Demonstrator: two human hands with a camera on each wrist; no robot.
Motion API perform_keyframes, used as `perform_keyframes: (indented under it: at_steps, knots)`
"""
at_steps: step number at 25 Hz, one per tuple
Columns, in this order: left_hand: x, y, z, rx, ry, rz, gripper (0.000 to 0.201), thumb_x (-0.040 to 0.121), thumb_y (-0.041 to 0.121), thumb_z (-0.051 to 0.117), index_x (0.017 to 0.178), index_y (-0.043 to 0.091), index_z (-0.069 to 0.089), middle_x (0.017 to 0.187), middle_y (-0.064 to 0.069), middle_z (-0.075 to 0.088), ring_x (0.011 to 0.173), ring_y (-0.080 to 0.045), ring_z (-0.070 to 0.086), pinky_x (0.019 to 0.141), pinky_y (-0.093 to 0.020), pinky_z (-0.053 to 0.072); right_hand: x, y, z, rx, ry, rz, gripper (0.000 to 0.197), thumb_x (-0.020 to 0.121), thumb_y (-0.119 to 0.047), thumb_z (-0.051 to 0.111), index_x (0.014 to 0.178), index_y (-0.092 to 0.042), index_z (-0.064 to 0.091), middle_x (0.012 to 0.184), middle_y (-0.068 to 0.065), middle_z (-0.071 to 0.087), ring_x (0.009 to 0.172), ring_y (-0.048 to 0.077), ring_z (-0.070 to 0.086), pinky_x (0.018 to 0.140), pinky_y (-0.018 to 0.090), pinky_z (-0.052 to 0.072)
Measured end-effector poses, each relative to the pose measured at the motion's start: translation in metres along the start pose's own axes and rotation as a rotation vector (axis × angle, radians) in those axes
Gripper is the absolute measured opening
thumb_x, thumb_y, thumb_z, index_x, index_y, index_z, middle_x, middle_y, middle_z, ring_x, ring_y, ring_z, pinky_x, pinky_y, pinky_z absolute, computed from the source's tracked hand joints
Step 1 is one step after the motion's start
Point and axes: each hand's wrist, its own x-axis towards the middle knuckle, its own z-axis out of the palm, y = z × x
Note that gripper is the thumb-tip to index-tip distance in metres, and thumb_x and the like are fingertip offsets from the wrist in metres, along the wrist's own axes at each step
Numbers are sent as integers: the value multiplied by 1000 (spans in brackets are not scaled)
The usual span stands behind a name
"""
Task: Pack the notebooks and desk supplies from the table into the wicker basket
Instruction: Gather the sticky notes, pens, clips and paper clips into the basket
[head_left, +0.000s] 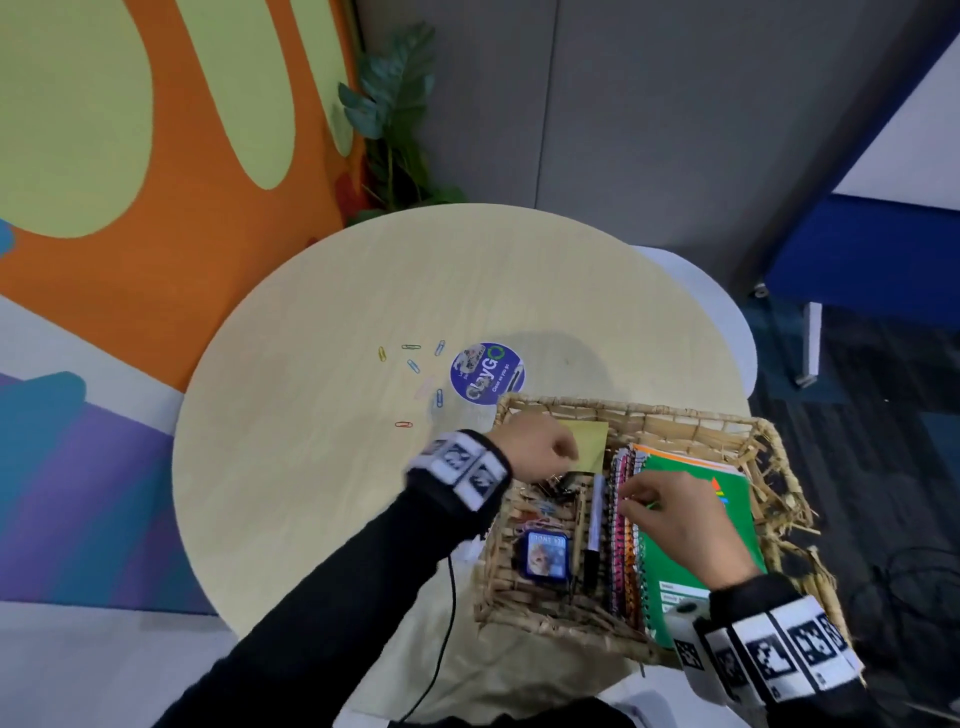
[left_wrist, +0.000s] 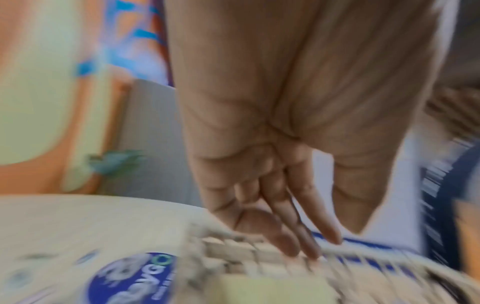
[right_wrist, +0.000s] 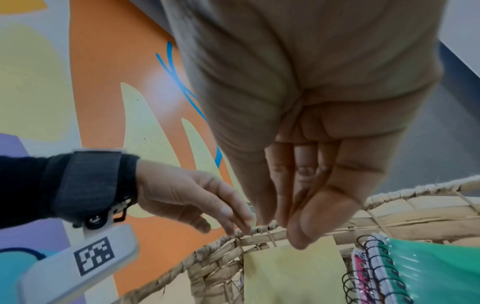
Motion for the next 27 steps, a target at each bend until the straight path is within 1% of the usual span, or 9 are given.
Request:
perform_keyframes:
  at_steps: [3, 5, 9, 11, 15, 18, 20, 24, 27]
  knots:
    - [-10, -63, -36, -209, 445, -127, 20, 91, 16, 59, 106, 12, 71, 106, 1, 72, 92, -10, 63, 90, -21, 49, 7, -7, -2, 31, 18, -38, 7, 83, -17, 69, 86, -20, 75, 77, -8, 69, 73, 6, 63, 60, 5, 41]
    - [-6, -119, -40, -161, 593, -314, 17, 88, 16, 61, 99, 12, 74, 101, -2, 75, 93, -17, 68, 87, -24, 49, 14, -15, -3, 60, 22, -58, 7, 82, -17, 69, 85, -20, 75, 77, -6, 72, 73, 7, 65, 59, 6, 42]
    - [3, -185, -27, -166, 517, -550, 18, 86, 15, 65, 101, 11, 74, 105, -6, 75, 101, -24, 68, 88, -26, 49, 36, -36, -7, 126, 33, -86, 9, 81, -14, 70, 87, -19, 75, 75, -6, 71, 68, 0, 65, 60, 7, 44]
    - [9, -198, -22, -145, 481, -559, 18, 83, 15, 69, 100, 9, 73, 105, -6, 72, 100, -24, 67, 84, -24, 48, 47, -51, -13, 131, 30, -100, 10, 81, -14, 71, 87, -22, 74, 71, -11, 68, 79, -8, 62, 61, 1, 43]
    - [21, -204, -26, -48, 372, -532, 13, 84, 12, 66, 94, 4, 71, 99, -6, 60, 100, -27, 65, 78, -25, 46, 79, -96, -33, 91, -4, -177, 9, 83, -19, 69, 89, -20, 75, 72, -13, 68, 62, -14, 59, 61, 1, 43]
    - [27, -209, -27, 44, 296, -497, 19, 91, 9, 55, 106, 1, 64, 117, -13, 58, 108, -28, 59, 91, -32, 49, 127, -139, -43, 13, -25, -309, 11, 83, -18, 67, 91, -18, 75, 75, -6, 70, 59, -4, 59, 62, 4, 42]
    - [25, -208, -26, 46, 278, -471, 24, 90, 2, 48, 110, 1, 60, 119, -14, 58, 109, -29, 59, 90, -34, 49, 171, -170, -39, -66, -49, -409, 13, 82, -14, 65, 91, -13, 74, 81, 3, 74, 68, 14, 63, 69, 21, 48]
    - [17, -203, -22, -206, 509, -448, 11, 87, 4, 50, 83, 12, 56, 96, -10, 63, 79, -25, 62, 61, -23, 44, 267, -204, 13, -238, -225, -498, 16, 84, -9, 59, 92, -7, 73, 95, 10, 74, 90, 27, 66, 81, 30, 48]
    - [15, -205, -22, -381, 656, -419, 18, 88, 4, 56, 79, 20, 57, 90, -7, 64, 76, -20, 63, 69, -26, 52, 308, -201, 67, -361, -370, -487, 17, 85, -6, 58, 97, -4, 70, 102, 12, 72, 98, 28, 64, 82, 32, 48]
